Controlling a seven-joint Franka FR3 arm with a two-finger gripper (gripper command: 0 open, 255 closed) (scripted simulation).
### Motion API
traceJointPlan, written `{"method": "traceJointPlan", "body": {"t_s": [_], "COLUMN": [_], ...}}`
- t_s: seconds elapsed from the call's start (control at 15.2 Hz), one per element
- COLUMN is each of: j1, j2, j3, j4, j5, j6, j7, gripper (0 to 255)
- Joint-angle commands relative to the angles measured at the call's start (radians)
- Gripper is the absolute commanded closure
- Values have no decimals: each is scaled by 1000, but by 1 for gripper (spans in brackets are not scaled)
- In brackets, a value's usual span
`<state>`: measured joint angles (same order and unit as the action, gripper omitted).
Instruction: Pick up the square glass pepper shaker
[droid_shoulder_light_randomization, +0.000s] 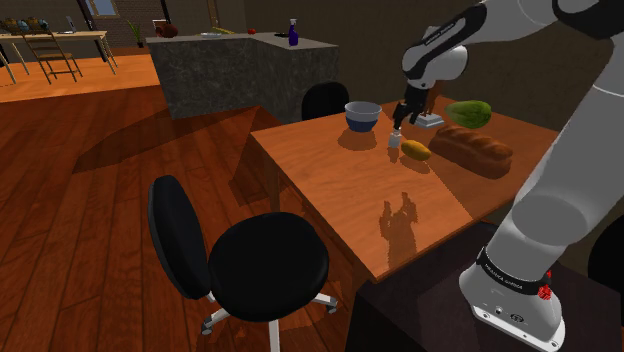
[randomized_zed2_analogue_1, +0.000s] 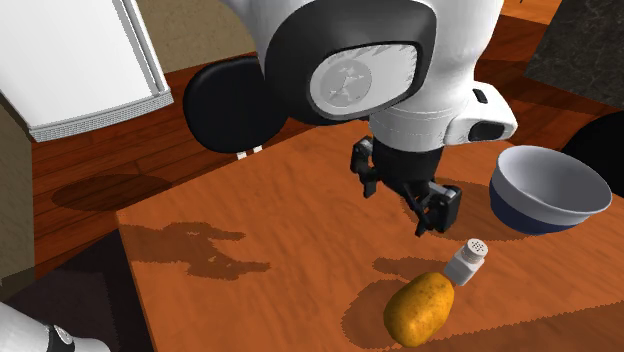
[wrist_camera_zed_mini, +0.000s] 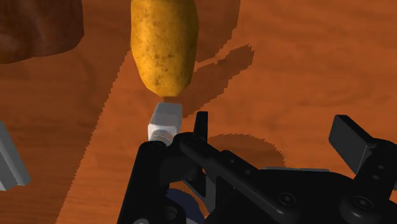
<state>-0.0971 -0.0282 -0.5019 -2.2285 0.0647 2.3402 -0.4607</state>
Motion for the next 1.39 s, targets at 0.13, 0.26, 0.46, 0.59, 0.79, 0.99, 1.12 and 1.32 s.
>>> {"method": "traceJointPlan", "body": {"t_s": [0.13, 0.26, 0.46, 0.59, 0.79, 0.99, 1.12, 1.32], "j1": [-34, -65, -124, -166, -188, -197, -203, -206], "j2": [172, 253, 371, 448, 490, 514, 531, 538], "j3": [-19, -12, 12, 32, 48, 61, 70, 74], "j4": [115, 177, 280, 355, 378, 372, 370, 370], "j5": [152, 223, 317, 369, 397, 418, 432, 437], "j6": [44, 55, 60, 58, 75, 103, 121, 126], "j7": [-129, -185, -254, -289, -310, -326, -337, -341], "gripper": [0, 0, 0, 0, 0, 0, 0, 255]}}
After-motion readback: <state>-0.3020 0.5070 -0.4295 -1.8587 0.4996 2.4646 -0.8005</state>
